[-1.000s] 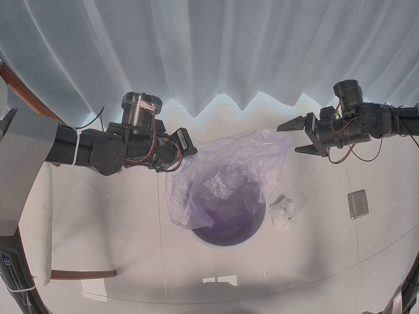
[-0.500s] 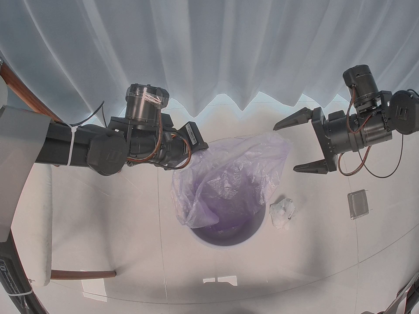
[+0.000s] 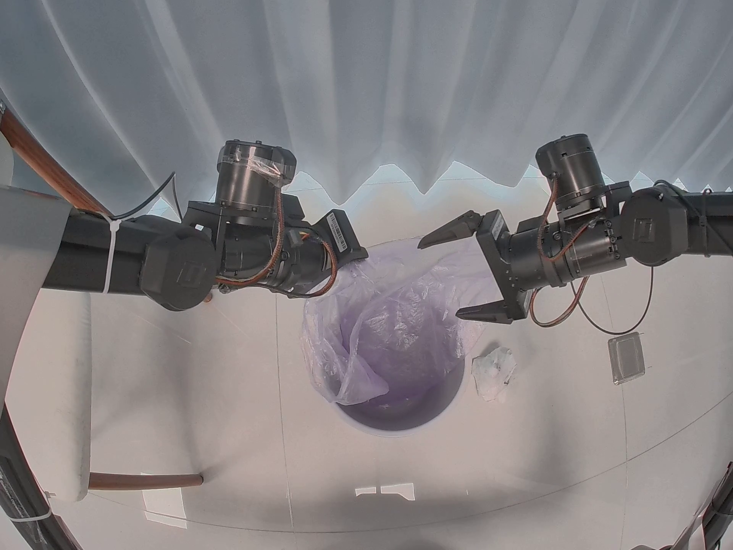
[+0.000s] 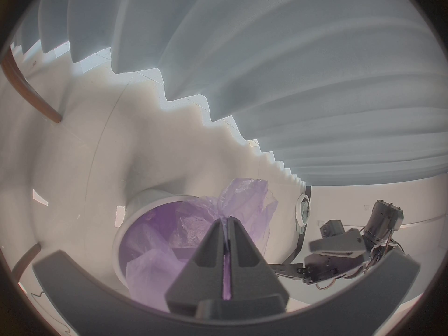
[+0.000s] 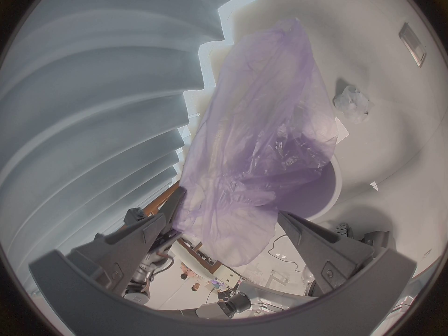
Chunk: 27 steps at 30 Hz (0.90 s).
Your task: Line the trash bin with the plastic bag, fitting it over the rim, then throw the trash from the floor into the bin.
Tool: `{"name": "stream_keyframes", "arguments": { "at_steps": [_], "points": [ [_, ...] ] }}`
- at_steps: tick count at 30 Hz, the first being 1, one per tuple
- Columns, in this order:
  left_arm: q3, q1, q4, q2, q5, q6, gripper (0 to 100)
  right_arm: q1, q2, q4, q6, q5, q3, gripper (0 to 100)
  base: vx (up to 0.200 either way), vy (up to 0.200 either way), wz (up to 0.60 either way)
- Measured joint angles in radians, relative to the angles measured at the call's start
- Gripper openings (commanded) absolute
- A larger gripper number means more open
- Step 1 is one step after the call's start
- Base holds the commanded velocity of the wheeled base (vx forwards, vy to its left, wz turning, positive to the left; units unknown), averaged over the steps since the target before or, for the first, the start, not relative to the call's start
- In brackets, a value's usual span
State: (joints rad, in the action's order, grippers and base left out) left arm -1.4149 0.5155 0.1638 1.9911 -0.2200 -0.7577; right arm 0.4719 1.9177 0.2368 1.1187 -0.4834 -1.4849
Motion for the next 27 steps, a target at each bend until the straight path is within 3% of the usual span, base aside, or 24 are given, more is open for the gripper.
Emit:
{"name": "stream_keyframes", "arguments": {
  "at_steps": [13, 14, 27],
  "points": [
    [0.001, 0.006, 0.001, -0.002, 0.001, 0.001, 0, 0.028, 0.133, -0.002, 0.056, 0.053, -0.136, 100, 0.0, 0.0, 0.0],
    [0.002, 0.006, 0.001, -0.002, 0.001, 0.001, 0, 0.032, 0.142, -0.002, 0.056, 0.059, -0.141, 0, 0.0, 0.0, 0.0],
    [0.02, 0.0, 0.007, 0.003, 0.022, 0.018, 0, 0.051, 0.125, 0.097, 0.037, 0.096, -0.187, 0, 0.0, 0.0, 0.0]
  ]
}}
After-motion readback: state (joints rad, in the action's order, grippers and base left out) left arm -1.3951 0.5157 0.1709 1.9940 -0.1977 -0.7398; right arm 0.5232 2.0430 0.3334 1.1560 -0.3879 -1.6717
